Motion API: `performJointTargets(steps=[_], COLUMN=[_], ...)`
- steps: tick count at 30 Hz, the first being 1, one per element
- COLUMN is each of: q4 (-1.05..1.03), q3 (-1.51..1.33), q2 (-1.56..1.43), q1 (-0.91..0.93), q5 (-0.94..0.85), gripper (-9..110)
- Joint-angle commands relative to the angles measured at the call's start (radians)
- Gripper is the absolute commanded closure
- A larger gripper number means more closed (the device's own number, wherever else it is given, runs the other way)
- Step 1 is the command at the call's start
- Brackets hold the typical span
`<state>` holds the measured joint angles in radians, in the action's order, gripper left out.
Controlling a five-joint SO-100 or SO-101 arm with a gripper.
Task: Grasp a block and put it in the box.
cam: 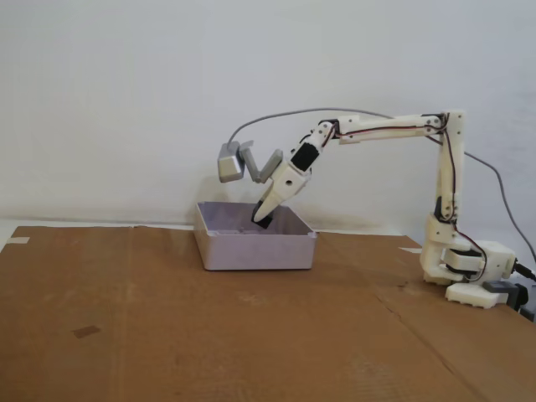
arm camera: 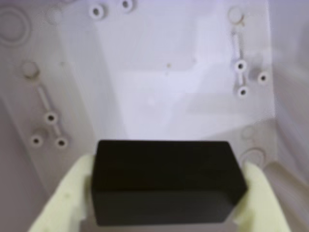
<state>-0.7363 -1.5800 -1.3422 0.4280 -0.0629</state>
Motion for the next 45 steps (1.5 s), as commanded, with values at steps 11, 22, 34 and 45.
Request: performJointTargets(steps=[11,22,34,45], q4=[0.074,0.075,0.075,0.075], q3=[0.046,0.046,0.038,0.046], q2=[0.023,0.067,0.069,0.063], q1=[0.038,0.031,0.029,0.028], q5=[0.0,-0.002,0.003,-0.002], gripper=[101,101,91,84])
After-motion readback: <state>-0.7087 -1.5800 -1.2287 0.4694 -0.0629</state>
